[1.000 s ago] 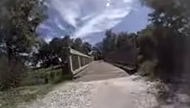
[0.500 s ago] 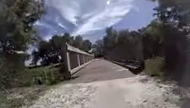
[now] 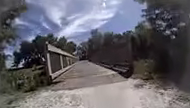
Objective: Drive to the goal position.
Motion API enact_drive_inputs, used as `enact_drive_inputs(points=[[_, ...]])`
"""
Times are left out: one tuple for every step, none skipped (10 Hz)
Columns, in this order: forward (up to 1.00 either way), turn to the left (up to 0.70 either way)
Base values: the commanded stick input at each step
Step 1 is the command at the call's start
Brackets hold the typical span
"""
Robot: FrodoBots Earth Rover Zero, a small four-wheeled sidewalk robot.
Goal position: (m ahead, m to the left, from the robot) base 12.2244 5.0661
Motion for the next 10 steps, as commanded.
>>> enact_drive_inputs(points=[[0.70, 0.00], [0.70, 0.00], [0.70, 0.00], [0.70, 0.00], [0.70, 0.00], [0.70, 0.00], [0.70, 0.00], [0.70, 0.00], [0.70, 0.00], [0.70, 0.24]])
